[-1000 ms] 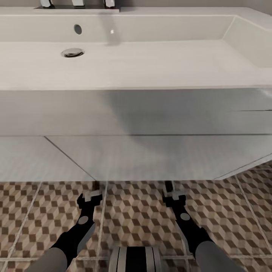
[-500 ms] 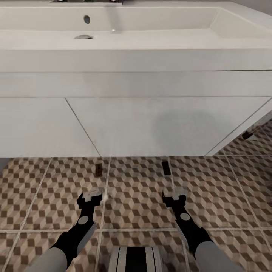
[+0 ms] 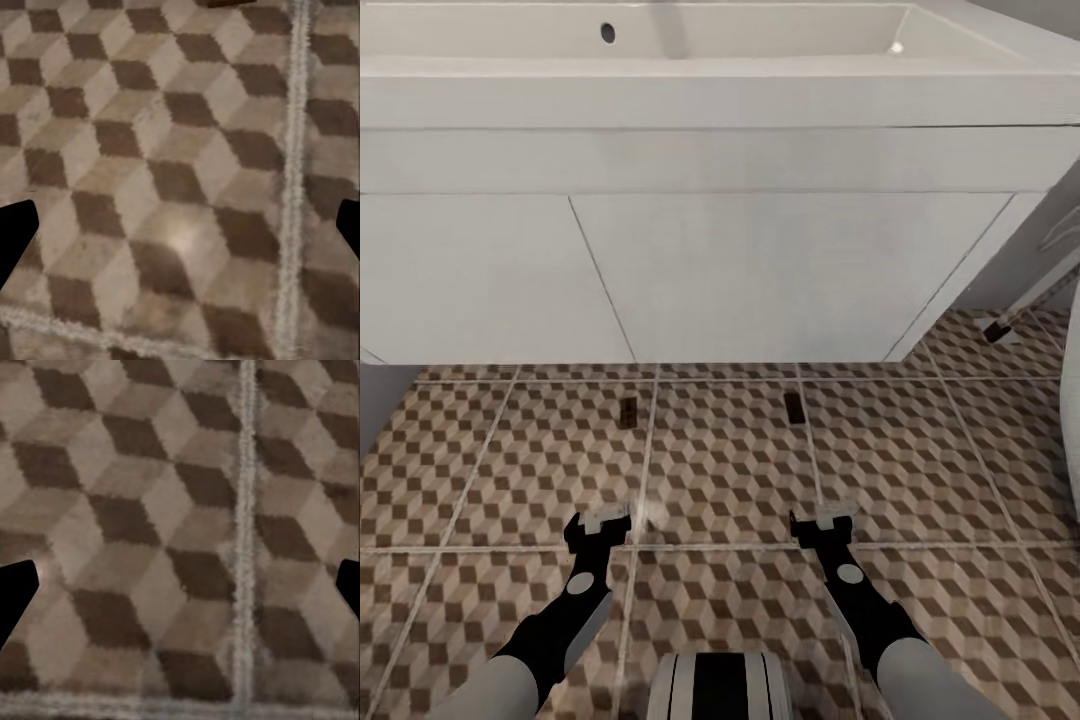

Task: Take the four mousetraps from the cabinet in the bathroom and place them on the bathroom floor. Make sure all four end up on the same floor surface, and ensure that at least two of them are either under or directly next to the same bathroom sink.

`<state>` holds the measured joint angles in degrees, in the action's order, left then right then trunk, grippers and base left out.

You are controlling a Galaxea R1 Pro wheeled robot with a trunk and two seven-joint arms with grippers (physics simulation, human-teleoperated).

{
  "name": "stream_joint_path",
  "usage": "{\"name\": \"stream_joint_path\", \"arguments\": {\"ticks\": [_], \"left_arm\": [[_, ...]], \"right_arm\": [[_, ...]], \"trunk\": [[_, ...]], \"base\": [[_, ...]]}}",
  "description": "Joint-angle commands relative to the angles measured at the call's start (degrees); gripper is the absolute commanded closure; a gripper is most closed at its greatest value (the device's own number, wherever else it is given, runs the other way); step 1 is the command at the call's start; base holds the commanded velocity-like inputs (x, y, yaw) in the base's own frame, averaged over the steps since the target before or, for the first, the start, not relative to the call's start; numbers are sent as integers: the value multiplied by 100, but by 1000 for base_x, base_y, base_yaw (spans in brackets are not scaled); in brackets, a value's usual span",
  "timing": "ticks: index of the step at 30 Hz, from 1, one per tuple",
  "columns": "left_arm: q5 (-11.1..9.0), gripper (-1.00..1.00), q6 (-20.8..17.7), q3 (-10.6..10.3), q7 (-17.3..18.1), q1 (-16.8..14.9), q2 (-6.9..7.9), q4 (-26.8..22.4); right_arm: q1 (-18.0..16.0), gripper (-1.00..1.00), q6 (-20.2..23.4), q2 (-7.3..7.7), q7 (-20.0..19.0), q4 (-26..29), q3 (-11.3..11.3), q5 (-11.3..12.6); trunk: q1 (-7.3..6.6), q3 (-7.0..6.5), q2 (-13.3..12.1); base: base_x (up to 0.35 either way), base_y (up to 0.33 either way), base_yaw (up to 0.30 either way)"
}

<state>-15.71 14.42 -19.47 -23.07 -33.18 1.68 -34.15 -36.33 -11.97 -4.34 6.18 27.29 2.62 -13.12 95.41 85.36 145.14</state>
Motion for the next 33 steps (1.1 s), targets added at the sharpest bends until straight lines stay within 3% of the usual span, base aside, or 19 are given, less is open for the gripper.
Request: {"name": "stream_joint_path", "arguments": {"ticks": [1, 11, 33], "left_arm": [[-55, -100, 26, -48, -40, -5, 8, 3], [-55, -100, 31, -48, -40, -5, 8, 8], [-55, -100, 35, -47, -40, -5, 8, 12]], "right_arm": [[-2, -100, -17, -4, 15, -7, 27, -59], [-2, -100, -16, -5, 15, -13, 27, -59], [-3, -100, -18, -5, 15, -13, 28, -59]], "trunk": [[-5, 3, 1], [-5, 3, 1], [-5, 3, 1]], "base": [[-340, 0, 0], [-301, 0, 0], [-23, 0, 0]]}}
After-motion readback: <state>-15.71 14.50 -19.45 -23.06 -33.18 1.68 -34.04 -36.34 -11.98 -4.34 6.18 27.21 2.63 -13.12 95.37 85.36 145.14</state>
